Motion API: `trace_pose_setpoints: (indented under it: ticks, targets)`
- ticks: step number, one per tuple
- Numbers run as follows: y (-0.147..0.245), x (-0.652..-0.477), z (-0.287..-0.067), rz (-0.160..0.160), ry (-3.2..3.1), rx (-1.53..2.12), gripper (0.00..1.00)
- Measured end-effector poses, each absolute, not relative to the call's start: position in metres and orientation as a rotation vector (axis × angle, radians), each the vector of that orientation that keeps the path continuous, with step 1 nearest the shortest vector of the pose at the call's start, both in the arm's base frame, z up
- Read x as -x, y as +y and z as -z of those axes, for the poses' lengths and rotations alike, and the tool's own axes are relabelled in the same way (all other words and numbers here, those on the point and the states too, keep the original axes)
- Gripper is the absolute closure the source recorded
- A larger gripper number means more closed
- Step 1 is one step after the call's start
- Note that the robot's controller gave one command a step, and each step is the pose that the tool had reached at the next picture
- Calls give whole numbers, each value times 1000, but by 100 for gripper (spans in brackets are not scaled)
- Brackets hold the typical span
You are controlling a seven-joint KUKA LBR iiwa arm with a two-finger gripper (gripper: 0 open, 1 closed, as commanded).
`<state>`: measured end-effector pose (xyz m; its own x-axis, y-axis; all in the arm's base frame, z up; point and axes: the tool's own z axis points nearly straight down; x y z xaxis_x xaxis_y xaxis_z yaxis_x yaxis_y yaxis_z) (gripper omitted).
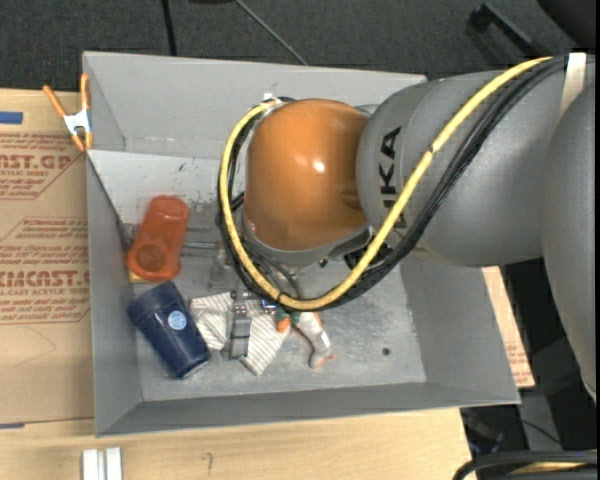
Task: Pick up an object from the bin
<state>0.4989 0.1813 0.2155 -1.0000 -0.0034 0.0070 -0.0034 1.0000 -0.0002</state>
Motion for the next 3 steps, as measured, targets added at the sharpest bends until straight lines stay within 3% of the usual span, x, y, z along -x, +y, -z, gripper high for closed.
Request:
trace_pose_setpoints:
  ticks: [1, 2, 3]
  targets:
    - [180, -501, -220, 2, -3142, -2, 0]
    - [158, -506, -168, 4, -3148, -67, 0]
    - [138, -523, -107, 2, -3145, -119, 0]
